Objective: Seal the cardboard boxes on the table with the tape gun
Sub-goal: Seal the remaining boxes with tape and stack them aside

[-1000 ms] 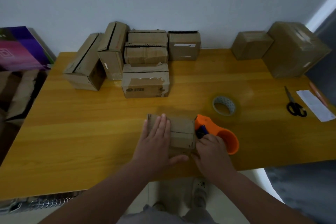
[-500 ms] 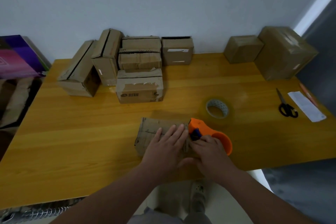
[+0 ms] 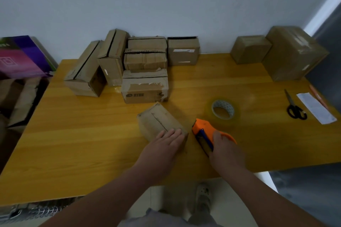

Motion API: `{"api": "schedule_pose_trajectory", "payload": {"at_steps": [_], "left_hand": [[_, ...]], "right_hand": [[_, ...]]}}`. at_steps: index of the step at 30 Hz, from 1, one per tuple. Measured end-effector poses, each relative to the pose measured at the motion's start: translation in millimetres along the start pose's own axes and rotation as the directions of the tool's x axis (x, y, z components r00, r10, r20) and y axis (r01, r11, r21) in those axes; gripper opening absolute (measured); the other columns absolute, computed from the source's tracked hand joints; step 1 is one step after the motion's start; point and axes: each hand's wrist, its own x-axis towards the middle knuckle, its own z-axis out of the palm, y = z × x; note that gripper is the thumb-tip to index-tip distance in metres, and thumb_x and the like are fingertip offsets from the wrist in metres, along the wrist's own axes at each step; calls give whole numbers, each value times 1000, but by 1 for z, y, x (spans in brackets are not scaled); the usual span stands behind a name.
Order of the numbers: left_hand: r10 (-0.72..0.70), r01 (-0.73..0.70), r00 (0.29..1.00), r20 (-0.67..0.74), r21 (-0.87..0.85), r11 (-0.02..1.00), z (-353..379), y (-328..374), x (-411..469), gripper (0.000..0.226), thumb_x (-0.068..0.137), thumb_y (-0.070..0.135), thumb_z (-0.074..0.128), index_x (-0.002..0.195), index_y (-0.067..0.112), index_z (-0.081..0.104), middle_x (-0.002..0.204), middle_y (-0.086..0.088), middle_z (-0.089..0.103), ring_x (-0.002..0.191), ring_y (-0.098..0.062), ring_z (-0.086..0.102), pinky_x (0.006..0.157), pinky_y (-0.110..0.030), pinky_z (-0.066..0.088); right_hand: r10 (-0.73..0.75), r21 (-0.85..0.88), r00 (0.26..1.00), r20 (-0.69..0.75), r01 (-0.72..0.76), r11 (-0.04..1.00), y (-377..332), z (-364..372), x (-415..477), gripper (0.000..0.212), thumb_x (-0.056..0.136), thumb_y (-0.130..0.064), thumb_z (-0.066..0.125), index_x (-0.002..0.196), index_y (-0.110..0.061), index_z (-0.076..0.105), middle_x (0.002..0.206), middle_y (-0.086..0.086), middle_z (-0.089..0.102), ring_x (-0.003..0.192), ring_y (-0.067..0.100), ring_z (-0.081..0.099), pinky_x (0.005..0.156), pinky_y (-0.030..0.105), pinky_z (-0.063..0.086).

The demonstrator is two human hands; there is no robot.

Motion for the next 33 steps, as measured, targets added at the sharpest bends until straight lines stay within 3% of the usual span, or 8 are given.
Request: {"api": "schedule_pose_trajectory", "payload": {"at_steps": [5, 13, 16, 19, 21, 24, 30, 33], "left_hand": [[-115, 111, 989, -94, -42, 993, -3, -11, -1, 61, 98, 38, 43, 151, 28, 17, 160, 8, 3, 147, -11, -2, 117, -29, 0], [-357, 366, 930, -85, 144, 919, 14, 0, 31, 80, 97, 59, 27, 152, 13, -8, 160, -11, -11, 148, -24, -9, 116, -53, -5], [-383, 390, 921, -76, 175, 904, 18, 3, 33, 80, 97, 59, 28, 151, 13, -10, 160, -11, -13, 148, -25, -9, 113, -62, -1], [-361, 368, 930, -72, 191, 910, 19, 0, 33, 82, 96, 60, 29, 151, 14, -12, 160, -10, -14, 147, -24, -10, 113, -62, -2], [-327, 334, 943, -65, 183, 925, 17, -6, 31, 82, 96, 59, 32, 151, 17, -13, 160, -7, -15, 147, -23, -12, 113, -60, -4], [-234, 236, 972, -31, 185, 954, 9, -20, 26, 81, 98, 45, 42, 151, 22, -15, 160, 0, -16, 147, -18, -12, 115, -52, -6], [-68, 48, 995, 77, 238, 970, -16, -48, 27, 84, 95, 26, 55, 152, 27, -6, 161, 6, -10, 148, -19, -7, 118, -44, -1], [-43, 38, 996, 78, 66, 997, -28, -49, 23, 76, 95, 37, 54, 154, 25, 7, 160, 8, -4, 148, -17, -5, 117, -45, -4]], "right_hand": [[-9, 40, 998, 60, 7, 999, 1, -3, 0, 22, 98, -19, 47, 118, -20, 39, 75, -7, 48, 67, 15, 51, 46, 25, 29], [-45, 365, 989, -141, 94, 926, -12, -35, 7, 35, 98, -10, 43, 130, -23, 44, 114, 5, 58, 92, 23, 55, 64, 29, 36], [38, 602, 994, -105, 33, 798, -14, -56, 12, 22, 101, -15, 41, 119, -27, 47, 106, 0, 57, 76, 15, 54, 54, 28, 36], [74, 767, 997, -33, -23, 642, -11, -73, 13, 22, 95, -29, 57, 112, -34, 43, 93, -16, 51, 73, 4, 56, 55, 18, 46], [84, 766, 995, -52, -15, 643, -8, -79, 15, 46, 81, -38, 74, 115, -33, 43, 100, -16, 50, 88, 11, 57, 69, 28, 50], [61, 751, 997, -40, -10, 661, -7, -82, 19, 70, 64, -35, 87, 118, -30, 44, 113, -7, 49, 97, 14, 54, 71, 27, 46], [-96, 807, 995, -30, 80, 584, -11, -89, 18, 67, 60, -17, 86, 115, -28, 50, 106, -3, 59, 91, 12, 59, 64, 17, 46], [-156, 828, 987, -32, 114, 549, -15, -96, 13, 66, 51, -20, 74, 112, -30, 51, 100, -10, 58, 84, 3, 58, 58, 9, 45]]}}
